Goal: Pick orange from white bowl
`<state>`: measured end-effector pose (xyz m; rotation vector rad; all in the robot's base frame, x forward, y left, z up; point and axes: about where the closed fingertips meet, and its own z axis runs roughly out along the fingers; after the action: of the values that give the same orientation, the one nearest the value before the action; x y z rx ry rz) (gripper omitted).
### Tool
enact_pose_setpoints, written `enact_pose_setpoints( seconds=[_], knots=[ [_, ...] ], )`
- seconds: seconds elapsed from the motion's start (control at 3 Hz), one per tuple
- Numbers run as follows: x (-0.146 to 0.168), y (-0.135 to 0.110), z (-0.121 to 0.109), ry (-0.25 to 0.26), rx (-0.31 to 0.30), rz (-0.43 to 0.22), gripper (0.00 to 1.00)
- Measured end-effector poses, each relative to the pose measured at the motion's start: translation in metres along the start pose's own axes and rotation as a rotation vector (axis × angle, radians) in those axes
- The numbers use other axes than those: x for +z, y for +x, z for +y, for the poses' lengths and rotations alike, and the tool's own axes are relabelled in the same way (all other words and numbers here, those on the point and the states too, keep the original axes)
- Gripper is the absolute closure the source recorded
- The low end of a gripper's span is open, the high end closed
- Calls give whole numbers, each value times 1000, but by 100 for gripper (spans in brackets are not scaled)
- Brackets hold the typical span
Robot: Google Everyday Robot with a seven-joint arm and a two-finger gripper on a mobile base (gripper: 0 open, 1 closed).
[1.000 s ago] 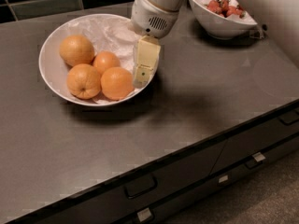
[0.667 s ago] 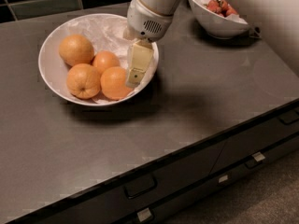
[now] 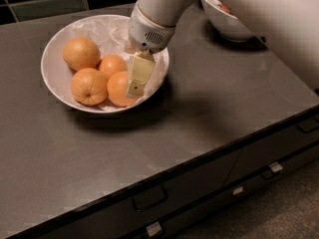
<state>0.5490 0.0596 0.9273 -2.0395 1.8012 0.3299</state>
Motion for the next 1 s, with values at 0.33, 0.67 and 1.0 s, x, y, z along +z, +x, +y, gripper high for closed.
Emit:
enact_pose_setpoints(
  seconds=[0.33,0.67,1.0],
  knots=[
    [11,-2,2,-14,3,-9,25],
    [18,-3,2,-4,17,-20,30],
    [23,-1,1,32,45,-31,29]
  ],
)
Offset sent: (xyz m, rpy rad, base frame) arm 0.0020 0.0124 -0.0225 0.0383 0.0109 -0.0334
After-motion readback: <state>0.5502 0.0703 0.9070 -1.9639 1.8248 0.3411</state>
